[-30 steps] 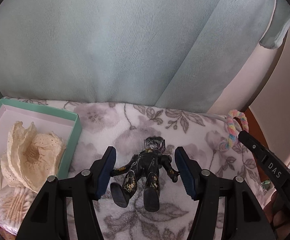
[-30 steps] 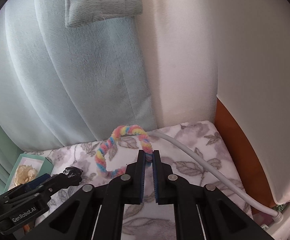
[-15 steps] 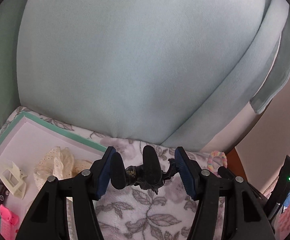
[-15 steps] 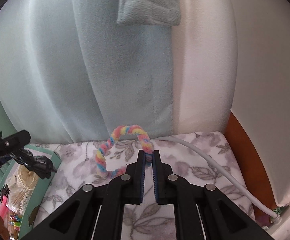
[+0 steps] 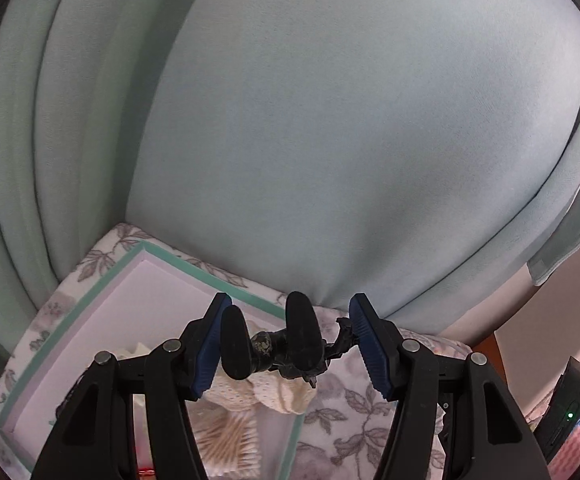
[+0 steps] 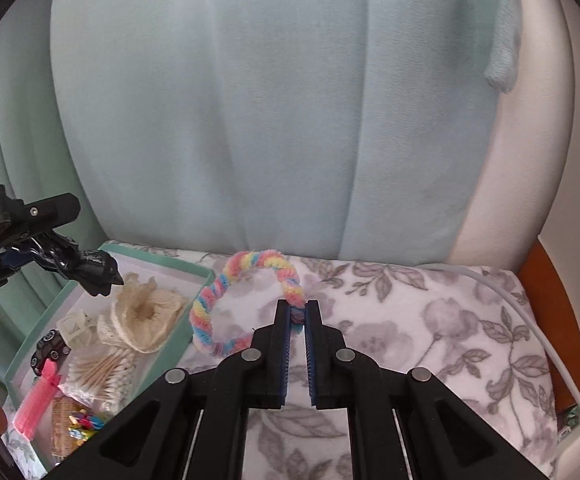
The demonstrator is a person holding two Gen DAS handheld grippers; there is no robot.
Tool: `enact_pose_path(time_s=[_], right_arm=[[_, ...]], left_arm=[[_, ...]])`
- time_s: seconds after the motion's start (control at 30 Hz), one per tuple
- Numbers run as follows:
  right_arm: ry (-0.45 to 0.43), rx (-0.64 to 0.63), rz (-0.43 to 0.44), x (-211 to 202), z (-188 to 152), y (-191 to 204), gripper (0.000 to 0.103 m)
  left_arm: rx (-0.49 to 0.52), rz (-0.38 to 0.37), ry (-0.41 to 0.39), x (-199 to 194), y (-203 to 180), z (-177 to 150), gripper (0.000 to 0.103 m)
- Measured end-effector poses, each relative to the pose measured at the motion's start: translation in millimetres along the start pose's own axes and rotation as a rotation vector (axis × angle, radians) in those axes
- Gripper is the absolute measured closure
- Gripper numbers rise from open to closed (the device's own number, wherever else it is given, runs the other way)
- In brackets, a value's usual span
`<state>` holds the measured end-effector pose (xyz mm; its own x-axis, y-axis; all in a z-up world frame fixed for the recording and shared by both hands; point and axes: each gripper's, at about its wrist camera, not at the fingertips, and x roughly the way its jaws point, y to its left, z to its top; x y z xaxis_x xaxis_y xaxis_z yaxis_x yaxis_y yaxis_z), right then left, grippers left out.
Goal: Organize objects
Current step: 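Carry the black figure and rainbow bracelet into the mint tray and open both grippers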
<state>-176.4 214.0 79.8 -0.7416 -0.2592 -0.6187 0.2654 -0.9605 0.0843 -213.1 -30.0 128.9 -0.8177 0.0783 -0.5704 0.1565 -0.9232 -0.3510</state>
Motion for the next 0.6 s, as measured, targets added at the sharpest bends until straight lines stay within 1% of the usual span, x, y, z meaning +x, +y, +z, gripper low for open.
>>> enact_pose_path(time_s=[0.07,0.13,0.27,0.4,0.53,0.6], right_arm=[[0.005,-0.019,0.02,-2.0,0.6,16.0,0.095],[0.01,-0.036,0.038,-3.7,1.4,31.1,0.095],[0.023,-0.065,0.074,-4.9,3.5,61.3,0.095],[0.046,-0.1,0.092,-2.6,6.4,87.7,0.095],[0.073,-0.137,0.105,3.7,4.8,112.8,0.095],[0.085,-0.15,0.113,7.7,3.3,122.9,0.095]], left_arm=[[-0.009,0.025,-0.004,-7.8,14.7,2.6,0.041],[-0.022,0.049,-0.009,-4.4,24.0,4.9,0.041],[-0.04,0.078,-0.019,-13.3,50.1,11.3,0.041],[-0.041,0.095,-0.019,-16.7,69.3,17.3,0.041],[-0.045,0.111,-0.008,-10.1,87.1,18.8,0.041],[-0.056,0.108,-0.001,-4.4,95.9,17.4,0.041]])
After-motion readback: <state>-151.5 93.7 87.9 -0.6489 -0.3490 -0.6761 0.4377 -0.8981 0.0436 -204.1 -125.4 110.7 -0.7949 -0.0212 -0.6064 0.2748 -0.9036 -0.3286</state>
